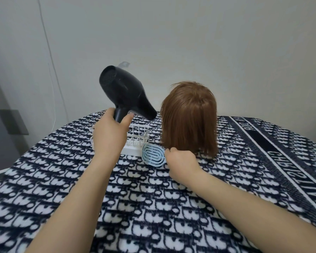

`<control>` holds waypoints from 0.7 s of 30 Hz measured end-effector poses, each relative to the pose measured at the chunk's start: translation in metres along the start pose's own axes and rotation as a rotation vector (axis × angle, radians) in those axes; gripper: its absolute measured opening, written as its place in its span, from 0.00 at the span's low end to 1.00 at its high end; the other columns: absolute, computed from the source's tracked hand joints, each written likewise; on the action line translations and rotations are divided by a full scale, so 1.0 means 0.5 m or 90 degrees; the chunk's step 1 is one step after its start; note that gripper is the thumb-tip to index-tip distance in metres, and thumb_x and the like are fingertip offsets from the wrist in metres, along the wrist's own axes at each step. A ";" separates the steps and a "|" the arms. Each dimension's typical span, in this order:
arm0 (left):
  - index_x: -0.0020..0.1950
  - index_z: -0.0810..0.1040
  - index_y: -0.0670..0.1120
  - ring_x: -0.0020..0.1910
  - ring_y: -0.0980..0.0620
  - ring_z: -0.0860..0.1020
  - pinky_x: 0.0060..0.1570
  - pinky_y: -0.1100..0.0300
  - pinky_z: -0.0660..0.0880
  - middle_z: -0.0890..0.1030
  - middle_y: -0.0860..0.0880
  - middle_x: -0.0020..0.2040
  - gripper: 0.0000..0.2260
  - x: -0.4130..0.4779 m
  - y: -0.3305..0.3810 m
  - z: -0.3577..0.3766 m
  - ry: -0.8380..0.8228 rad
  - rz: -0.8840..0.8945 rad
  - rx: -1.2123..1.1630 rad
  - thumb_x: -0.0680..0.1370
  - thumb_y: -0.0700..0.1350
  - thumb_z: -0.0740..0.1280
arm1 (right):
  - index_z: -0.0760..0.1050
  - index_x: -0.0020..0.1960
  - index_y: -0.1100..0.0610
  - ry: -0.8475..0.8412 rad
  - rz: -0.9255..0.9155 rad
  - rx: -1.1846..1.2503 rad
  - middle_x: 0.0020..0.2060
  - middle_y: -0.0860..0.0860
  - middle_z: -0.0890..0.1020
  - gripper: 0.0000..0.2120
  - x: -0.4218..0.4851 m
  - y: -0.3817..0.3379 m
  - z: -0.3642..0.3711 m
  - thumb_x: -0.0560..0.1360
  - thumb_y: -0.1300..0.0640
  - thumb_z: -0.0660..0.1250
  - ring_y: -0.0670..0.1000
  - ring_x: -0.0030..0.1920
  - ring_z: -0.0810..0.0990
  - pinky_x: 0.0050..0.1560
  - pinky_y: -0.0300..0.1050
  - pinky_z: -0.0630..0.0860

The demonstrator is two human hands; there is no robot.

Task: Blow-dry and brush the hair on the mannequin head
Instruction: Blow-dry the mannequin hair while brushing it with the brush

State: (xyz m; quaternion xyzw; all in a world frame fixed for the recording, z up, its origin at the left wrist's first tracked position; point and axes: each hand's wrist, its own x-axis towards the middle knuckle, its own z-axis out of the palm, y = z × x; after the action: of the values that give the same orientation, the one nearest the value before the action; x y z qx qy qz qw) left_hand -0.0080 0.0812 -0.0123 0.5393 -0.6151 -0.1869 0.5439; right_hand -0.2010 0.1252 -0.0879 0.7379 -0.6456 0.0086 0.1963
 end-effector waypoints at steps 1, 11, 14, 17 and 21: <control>0.48 0.77 0.50 0.40 0.45 0.83 0.42 0.46 0.82 0.82 0.48 0.40 0.11 -0.001 0.002 -0.001 -0.008 -0.005 -0.021 0.79 0.57 0.70 | 0.71 0.48 0.57 0.015 -0.002 0.008 0.40 0.50 0.73 0.09 0.000 0.002 -0.003 0.68 0.65 0.62 0.52 0.31 0.71 0.26 0.42 0.63; 0.45 0.76 0.54 0.26 0.53 0.78 0.32 0.56 0.77 0.82 0.49 0.35 0.08 -0.003 0.008 -0.009 -0.019 -0.044 -0.101 0.79 0.55 0.71 | 0.64 0.41 0.54 0.086 0.015 0.026 0.35 0.48 0.66 0.08 -0.015 0.049 -0.038 0.68 0.58 0.64 0.52 0.28 0.67 0.25 0.41 0.56; 0.46 0.78 0.51 0.21 0.57 0.73 0.22 0.64 0.70 0.80 0.48 0.33 0.08 -0.004 0.015 -0.009 -0.043 -0.089 -0.211 0.79 0.53 0.72 | 0.67 0.42 0.54 0.101 0.025 0.028 0.35 0.48 0.68 0.05 -0.023 0.060 -0.043 0.68 0.57 0.63 0.54 0.30 0.69 0.27 0.43 0.60; 0.47 0.78 0.50 0.20 0.58 0.73 0.21 0.66 0.69 0.79 0.48 0.33 0.08 -0.005 0.018 -0.011 -0.043 -0.093 -0.198 0.79 0.53 0.72 | 0.65 0.41 0.54 0.112 0.033 0.029 0.34 0.48 0.68 0.06 -0.032 0.070 -0.046 0.69 0.58 0.62 0.53 0.29 0.67 0.27 0.43 0.59; 0.47 0.78 0.49 0.20 0.58 0.72 0.19 0.66 0.68 0.79 0.47 0.34 0.08 -0.007 0.021 -0.013 -0.047 -0.116 -0.225 0.80 0.52 0.71 | 0.69 0.42 0.54 0.128 0.042 0.033 0.35 0.48 0.71 0.03 -0.041 0.083 -0.049 0.69 0.57 0.63 0.54 0.29 0.72 0.26 0.43 0.58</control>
State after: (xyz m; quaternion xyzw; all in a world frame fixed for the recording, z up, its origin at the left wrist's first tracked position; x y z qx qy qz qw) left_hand -0.0079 0.0899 -0.0033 0.4815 -0.5411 -0.3599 0.5881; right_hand -0.2381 0.1485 -0.0591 0.7167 -0.6459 0.1059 0.2408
